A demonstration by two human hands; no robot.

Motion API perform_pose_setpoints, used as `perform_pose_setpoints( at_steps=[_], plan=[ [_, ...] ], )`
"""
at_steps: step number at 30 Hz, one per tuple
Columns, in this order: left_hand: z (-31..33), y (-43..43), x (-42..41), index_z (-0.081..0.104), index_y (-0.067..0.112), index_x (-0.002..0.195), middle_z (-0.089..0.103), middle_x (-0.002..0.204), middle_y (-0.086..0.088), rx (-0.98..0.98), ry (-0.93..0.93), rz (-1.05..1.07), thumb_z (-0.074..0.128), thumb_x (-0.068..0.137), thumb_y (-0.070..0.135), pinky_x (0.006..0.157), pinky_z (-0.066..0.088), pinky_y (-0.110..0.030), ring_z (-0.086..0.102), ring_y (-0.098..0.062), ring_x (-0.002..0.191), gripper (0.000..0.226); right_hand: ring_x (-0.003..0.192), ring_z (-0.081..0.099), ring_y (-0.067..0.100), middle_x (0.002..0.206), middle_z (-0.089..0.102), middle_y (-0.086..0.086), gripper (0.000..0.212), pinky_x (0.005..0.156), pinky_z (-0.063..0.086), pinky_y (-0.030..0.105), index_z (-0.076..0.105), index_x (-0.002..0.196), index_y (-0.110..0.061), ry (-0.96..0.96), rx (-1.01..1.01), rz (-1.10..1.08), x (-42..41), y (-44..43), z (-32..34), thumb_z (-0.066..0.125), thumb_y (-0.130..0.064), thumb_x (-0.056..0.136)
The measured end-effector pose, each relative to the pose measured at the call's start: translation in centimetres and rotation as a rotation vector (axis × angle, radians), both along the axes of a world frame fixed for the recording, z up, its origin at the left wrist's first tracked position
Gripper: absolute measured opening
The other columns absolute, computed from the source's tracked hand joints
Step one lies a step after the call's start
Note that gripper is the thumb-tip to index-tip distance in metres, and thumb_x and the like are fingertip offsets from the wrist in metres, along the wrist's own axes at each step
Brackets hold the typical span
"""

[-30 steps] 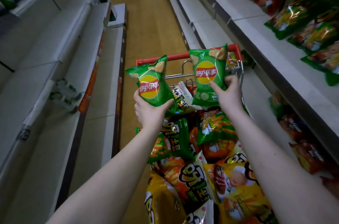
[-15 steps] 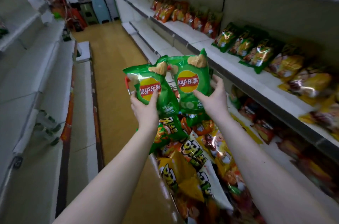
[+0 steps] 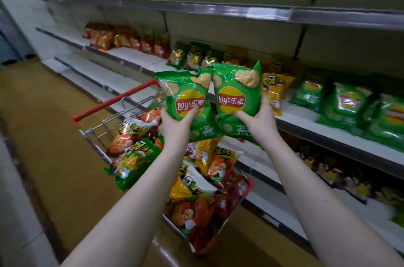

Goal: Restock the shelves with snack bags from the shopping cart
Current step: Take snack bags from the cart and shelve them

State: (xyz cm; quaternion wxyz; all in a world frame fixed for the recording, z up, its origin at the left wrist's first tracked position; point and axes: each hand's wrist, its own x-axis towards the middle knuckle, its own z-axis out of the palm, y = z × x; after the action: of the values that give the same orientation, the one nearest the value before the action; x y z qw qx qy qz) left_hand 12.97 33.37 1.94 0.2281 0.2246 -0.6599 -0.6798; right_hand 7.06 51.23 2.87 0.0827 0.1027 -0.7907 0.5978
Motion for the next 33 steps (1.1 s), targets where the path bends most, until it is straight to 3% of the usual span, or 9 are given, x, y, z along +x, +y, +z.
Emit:
perform_pose_setpoints(
  at_steps=[4, 7, 11, 15, 20, 23, 28, 31, 33],
  plan=[
    [0.8, 5.2, -2.1, 0.038, 0.019, 0.12, 0.057, 0.112, -0.003, -0.014, 0.008, -0.113, 0.078, 0.076, 0.033, 0.075, 0.056, -0.033, 0.063, -0.019, 0.098, 0.062, 0.108, 0.054, 0.02, 0.12, 0.053, 0.006, 0.056, 0.089, 0.047, 0.034, 0.043, 0.122, -0.021, -0.003, -0.013, -0.097, 0.1, 5.9, 0.6, 0.074, -0.016, 0.076],
    [1.2, 10.0, -4.2, 0.038, 0.019, 0.119, 0.057, 0.108, 0.0, -0.034, 0.019, -0.189, 0.077, 0.078, 0.031, 0.068, 0.053, -0.027, 0.062, -0.014, 0.093, 0.059, 0.111, 0.054, 0.023, 0.123, 0.053, 0.01, 0.058, 0.095, 0.047, 0.04, 0.043, 0.124, -0.022, -0.024, -0.013, -0.18, -0.4, 10.9, 0.6, 0.075, -0.019, 0.075],
    [1.1, 16.3, -6.9, 0.039, 0.017, 0.121, 0.056, 0.107, 0.0, -0.017, 0.015, -0.259, 0.077, 0.077, 0.029, 0.078, 0.054, -0.033, 0.061, -0.019, 0.099, 0.06, 0.113, 0.053, 0.026, 0.125, 0.052, 0.011, 0.067, 0.097, 0.047, 0.046, 0.042, 0.13, -0.019, -0.056, 0.01, -0.276, -1.6, 17.2, 0.1, 0.076, -0.024, 0.073],
    [0.8, 22.3, -9.5, 0.039, 0.017, 0.118, 0.056, 0.103, 0.001, -0.004, -0.004, -0.327, 0.077, 0.078, 0.029, 0.073, 0.052, -0.029, 0.06, -0.015, 0.093, 0.057, 0.114, 0.053, 0.026, 0.125, 0.052, 0.011, 0.071, 0.098, 0.046, 0.05, 0.041, 0.133, -0.018, -0.084, 0.003, -0.339, -3.4, 23.5, -0.8, 0.077, -0.026, 0.072],
    [0.0, 26.8, -12.0, 0.027, 0.013, 0.141, 0.053, 0.127, -0.008, 0.074, -0.026, -0.397, 0.074, 0.079, 0.034, 0.093, 0.052, -0.043, 0.059, -0.025, 0.11, 0.081, 0.113, 0.054, 0.026, 0.125, 0.052, 0.011, 0.071, 0.098, 0.046, 0.05, 0.041, 0.134, -0.017, -0.097, 0.015, -0.358, -6.0, 28.8, -2.2, 0.076, -0.023, 0.072],
    [-0.6, 28.5, -14.2, 0.023, 0.02, 0.145, 0.048, 0.136, -0.011, 0.147, -0.04, -0.366, 0.066, 0.086, 0.036, 0.093, 0.053, -0.047, 0.057, -0.031, 0.115, 0.075, 0.115, 0.052, 0.025, 0.128, 0.051, 0.011, 0.07, 0.1, 0.045, 0.048, 0.039, 0.135, -0.017, -0.112, 0.019, -0.354, -7.9, 31.3, -2.9, 0.075, -0.021, 0.075],
    [-1.0, 29.6, -17.9, 0.031, 0.031, 0.133, 0.042, 0.139, -0.011, 0.082, -0.081, -0.333, 0.072, 0.057, 0.058, 0.093, 0.052, -0.051, 0.056, -0.033, 0.115, 0.09, 0.114, 0.053, 0.026, 0.126, 0.053, 0.011, 0.069, 0.098, 0.045, 0.046, 0.04, 0.135, -0.016, -0.119, 0.024, -0.365, -10.7, 33.0, -3.9, 0.076, -0.02, 0.075],
    [-1.8, 29.6, -20.6, 0.03, 0.034, 0.128, 0.043, 0.138, -0.007, 0.017, -0.07, -0.362, 0.074, 0.075, 0.045, 0.094, 0.052, -0.048, 0.056, -0.028, 0.114, 0.07, 0.112, 0.054, 0.025, 0.125, 0.053, 0.01, 0.068, 0.096, 0.046, 0.042, 0.041, 0.134, -0.017, -0.135, 0.03, -0.379, -12.6, 33.1, -4.6, 0.076, -0.019, 0.075],
    [-2.9, 29.5, -23.1, 0.031, 0.031, 0.131, 0.047, 0.133, -0.004, -0.014, -0.1, -0.373, 0.071, 0.082, 0.039, 0.084, 0.057, -0.045, 0.061, -0.025, 0.105, 0.063, 0.111, 0.053, 0.023, 0.124, 0.053, 0.009, 0.068, 0.095, 0.046, 0.04, 0.042, 0.134, -0.016, -0.137, 0.038, -0.398, -14.0, 33.1, -5.0, 0.076, -0.018, 0.075]
  ],
)
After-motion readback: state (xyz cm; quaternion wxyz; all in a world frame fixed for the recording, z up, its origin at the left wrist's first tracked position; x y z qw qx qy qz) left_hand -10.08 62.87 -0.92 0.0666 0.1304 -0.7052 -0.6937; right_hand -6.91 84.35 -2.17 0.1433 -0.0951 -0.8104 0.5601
